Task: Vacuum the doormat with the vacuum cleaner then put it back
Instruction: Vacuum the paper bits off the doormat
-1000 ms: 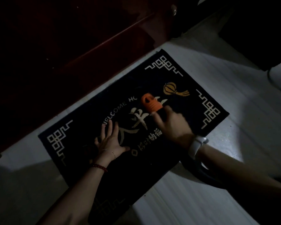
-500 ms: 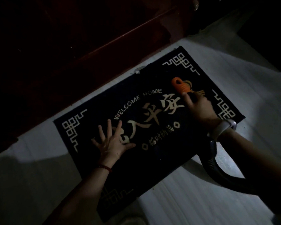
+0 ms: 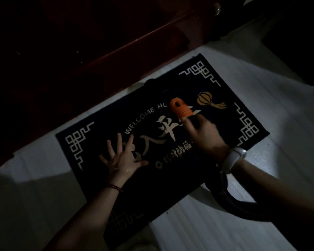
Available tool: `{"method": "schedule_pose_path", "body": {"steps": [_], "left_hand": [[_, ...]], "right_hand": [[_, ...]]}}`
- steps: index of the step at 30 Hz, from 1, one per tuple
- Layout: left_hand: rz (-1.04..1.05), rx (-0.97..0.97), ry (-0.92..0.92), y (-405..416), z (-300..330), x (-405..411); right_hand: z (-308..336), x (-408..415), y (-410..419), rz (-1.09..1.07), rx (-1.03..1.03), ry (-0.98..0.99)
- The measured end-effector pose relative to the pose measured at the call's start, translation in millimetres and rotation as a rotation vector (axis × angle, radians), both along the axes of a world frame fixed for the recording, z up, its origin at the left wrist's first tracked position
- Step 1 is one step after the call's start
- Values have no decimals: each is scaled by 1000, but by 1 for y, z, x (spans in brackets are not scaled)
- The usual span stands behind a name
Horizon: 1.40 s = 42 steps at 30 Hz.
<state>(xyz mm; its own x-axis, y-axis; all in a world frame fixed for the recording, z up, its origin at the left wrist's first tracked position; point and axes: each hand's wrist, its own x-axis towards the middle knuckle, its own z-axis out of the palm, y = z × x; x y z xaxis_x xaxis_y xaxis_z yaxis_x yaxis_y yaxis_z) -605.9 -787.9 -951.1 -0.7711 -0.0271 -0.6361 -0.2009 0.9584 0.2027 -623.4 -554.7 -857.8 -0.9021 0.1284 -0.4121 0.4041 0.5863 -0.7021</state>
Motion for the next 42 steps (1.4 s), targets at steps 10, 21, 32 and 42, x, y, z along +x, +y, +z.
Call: {"method": "schedule_pose_path", "body": {"steps": [10, 21, 32, 42], "left_hand": [[58, 19, -20, 6, 2, -3], [57, 37, -17, 5, 2, -2], [41, 19, -10, 3, -5, -2], [74, 153, 188, -12, -6, 8]], "right_hand": [[-5, -12, 20, -199, -34, 15], [-10, 11, -5, 110, 8, -3], [-15, -53, 54, -423, 256, 103], [-12, 40, -76, 516, 271, 4]]}}
